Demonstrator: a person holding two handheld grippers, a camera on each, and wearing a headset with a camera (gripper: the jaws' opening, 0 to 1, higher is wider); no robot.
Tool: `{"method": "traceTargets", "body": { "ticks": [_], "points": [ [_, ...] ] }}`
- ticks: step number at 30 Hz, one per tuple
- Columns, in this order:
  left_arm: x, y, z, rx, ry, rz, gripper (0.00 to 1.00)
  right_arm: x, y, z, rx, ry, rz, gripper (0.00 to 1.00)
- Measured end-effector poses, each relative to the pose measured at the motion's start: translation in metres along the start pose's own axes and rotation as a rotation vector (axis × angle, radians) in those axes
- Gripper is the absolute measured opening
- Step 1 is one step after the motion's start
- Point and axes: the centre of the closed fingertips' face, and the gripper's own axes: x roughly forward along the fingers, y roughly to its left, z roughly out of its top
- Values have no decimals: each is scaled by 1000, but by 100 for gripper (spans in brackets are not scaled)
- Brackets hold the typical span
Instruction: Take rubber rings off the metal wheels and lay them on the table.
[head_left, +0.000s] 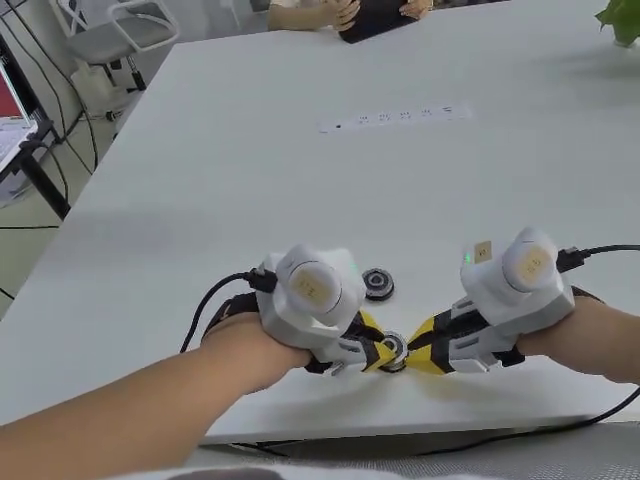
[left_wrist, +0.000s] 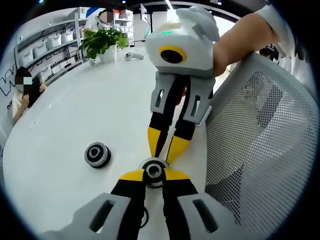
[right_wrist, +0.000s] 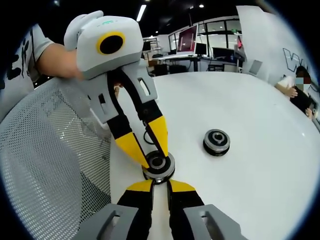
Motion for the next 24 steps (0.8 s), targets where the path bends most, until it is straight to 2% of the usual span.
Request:
{"method": "traceTargets", "body": {
  "ticks": [4,7,12,13,15,24],
  "points": [
    [0,1,0,-9,1,4,7,0,-1,0,4,4,-1,6],
    [0,1,0,-12,1,7,7,0,-1,-2,35,4,0,2],
    [0,2,0,-17,2,13,7,0,-2,-1,25,20,-13,0],
    [0,1,0,-17,2,14,7,0,-3,-1,45,17,-14,0],
    [0,2,0,-19,2,16,7,0,-4,-1,159,7,-13,0],
    [0,1,0,-25,-1,24,7,-6,-7,1,300,-33,-22,0]
  ]
}}
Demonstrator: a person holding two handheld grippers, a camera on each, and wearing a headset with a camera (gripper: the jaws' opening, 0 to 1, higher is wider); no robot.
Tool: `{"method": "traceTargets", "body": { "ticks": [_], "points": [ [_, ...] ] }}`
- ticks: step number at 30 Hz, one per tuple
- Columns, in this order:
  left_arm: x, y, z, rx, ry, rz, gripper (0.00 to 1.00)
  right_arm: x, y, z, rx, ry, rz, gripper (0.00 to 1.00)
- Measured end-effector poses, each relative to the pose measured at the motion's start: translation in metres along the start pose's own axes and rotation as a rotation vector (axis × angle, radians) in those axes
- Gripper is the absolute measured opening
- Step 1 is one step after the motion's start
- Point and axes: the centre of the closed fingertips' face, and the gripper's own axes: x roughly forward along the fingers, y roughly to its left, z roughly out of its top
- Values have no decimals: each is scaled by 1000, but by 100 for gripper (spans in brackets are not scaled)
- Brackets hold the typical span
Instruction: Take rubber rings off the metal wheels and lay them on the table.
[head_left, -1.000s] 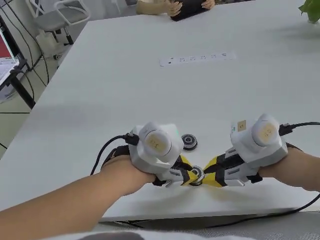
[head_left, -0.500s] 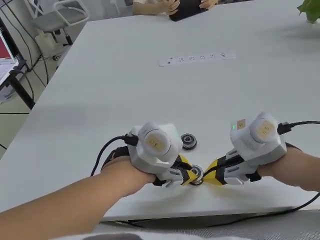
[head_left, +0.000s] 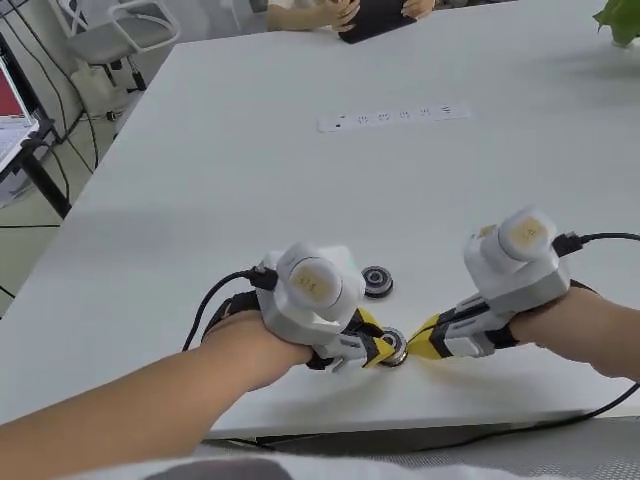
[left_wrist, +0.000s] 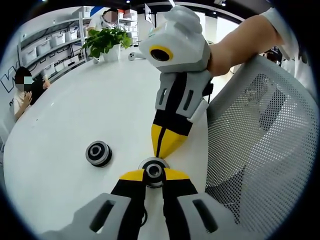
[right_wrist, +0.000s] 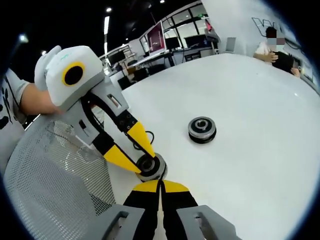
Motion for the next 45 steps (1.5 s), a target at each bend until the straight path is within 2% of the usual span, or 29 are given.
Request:
{"method": "traceTargets", "body": {
  "ticks": [2,6,13,28,41,45],
  "points": [
    [0,0,0,0,0,0,7,-3,-3,2,20,-15,-4,0],
    [0,0,0,-1,0,0,7,-6,1,9,58,-51,3,0],
    [0,0,0,-7,1,6,7,-7,5,13,38,-74,10,0],
    [1,0,1,-8,13,7,7,-5,16,18,29,-84,43,0],
    [1,1,2,-10,13,7,7,-3,17,19,35,-93,70,0],
    [1,1,2,-10,11,7,7,-2,23,23,38,-109,101,0]
  ]
}}
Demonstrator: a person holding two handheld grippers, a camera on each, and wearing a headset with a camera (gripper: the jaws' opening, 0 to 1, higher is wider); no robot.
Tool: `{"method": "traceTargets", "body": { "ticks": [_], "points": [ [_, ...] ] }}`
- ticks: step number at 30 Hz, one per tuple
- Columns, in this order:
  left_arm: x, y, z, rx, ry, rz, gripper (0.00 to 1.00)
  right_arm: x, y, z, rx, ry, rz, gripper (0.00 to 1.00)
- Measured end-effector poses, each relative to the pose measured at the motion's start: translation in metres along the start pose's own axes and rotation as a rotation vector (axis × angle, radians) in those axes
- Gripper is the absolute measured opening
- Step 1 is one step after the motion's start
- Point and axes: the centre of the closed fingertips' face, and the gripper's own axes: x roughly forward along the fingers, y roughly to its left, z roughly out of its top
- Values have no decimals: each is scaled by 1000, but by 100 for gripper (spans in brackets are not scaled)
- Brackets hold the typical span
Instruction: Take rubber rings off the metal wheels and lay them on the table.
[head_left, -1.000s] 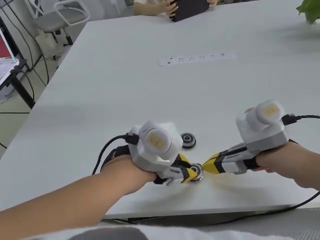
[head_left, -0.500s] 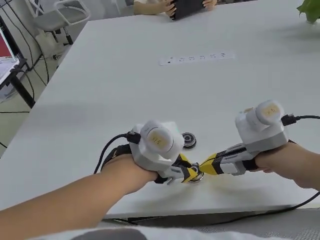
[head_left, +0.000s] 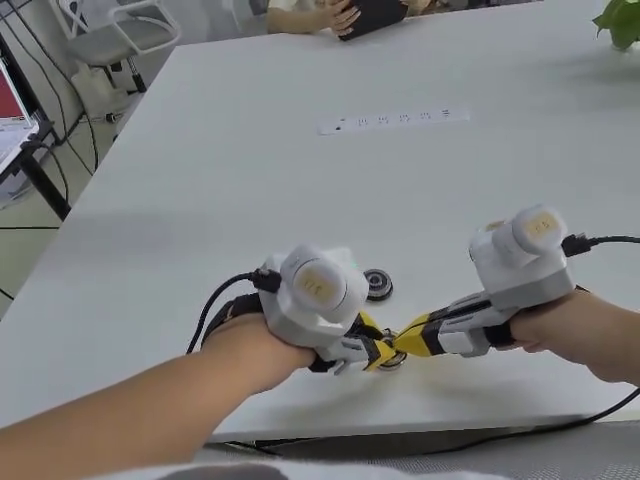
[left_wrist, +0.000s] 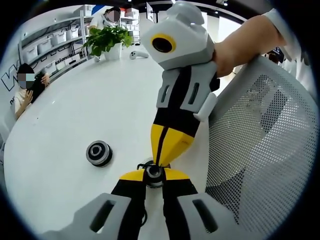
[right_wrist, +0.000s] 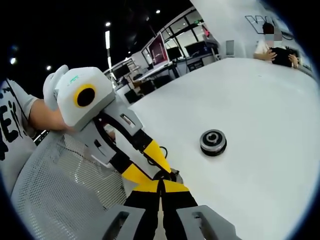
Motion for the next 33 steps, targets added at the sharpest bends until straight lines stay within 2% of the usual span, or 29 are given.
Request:
{"method": "traceTargets", "body": {
  "ticks": [3,10,13,21,33],
  "points": [
    [0,0,0,-1,-4,-1,7,-2,3,8,10,-24,25,0],
    [-1,0,0,-6,-7,0,7,-7,-4,6,31,-43,13,0],
    [-1,0,0,-4,-14,-4,7,-9,-11,0,44,-30,-15,0],
    [-1,-1,0,0,-26,-12,7,-8,-9,-5,40,-13,-26,0],
    [-1,-3,0,-5,-18,-34,10,-8,-9,-3,50,-26,-30,0]
  ]
}}
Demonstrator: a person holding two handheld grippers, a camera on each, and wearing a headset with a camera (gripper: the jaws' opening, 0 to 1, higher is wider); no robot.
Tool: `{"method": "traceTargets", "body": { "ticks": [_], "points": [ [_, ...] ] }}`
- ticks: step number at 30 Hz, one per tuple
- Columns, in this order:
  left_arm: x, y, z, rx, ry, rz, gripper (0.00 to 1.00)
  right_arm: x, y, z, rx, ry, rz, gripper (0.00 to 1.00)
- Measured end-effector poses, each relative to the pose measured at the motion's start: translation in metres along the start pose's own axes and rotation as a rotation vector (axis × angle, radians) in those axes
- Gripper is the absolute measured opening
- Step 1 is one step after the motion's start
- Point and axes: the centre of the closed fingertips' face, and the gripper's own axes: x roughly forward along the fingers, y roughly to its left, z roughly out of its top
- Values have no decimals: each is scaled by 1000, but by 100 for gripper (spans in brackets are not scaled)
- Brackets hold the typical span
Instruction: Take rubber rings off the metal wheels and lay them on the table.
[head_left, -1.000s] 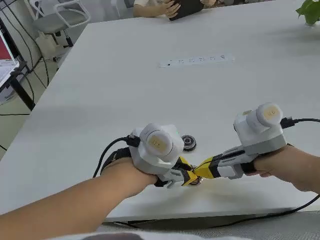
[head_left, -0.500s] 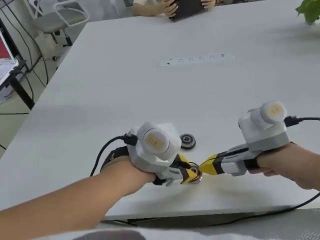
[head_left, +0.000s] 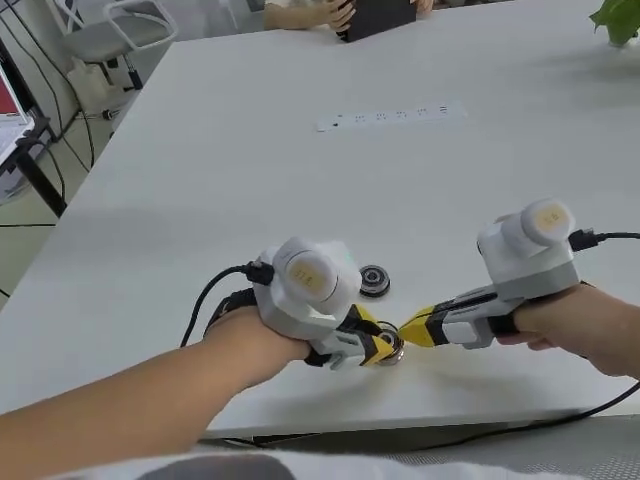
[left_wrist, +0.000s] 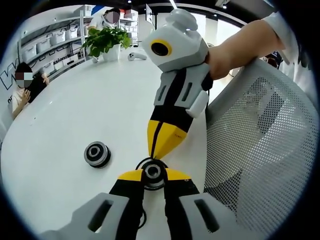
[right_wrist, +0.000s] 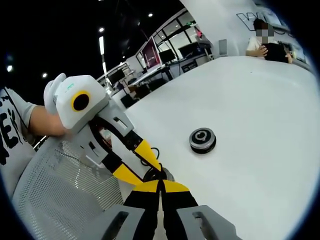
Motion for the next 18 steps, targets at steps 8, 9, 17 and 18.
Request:
{"method": "traceTargets", "body": {
  "ticks": [8,9,17,18],
  "points": [
    [-9,2,12,-8,-33,-9,11,0,0,1,4,-5,3,0],
    [-10,1,13,-8,-35,-10,12,0,0,2,7,-9,4,0],
    [-23,0,19,-18,-69,-19,20,-2,0,6,16,-21,8,0],
    [-25,1,19,-22,-73,-17,21,-2,0,7,16,-23,9,0]
  ]
}}
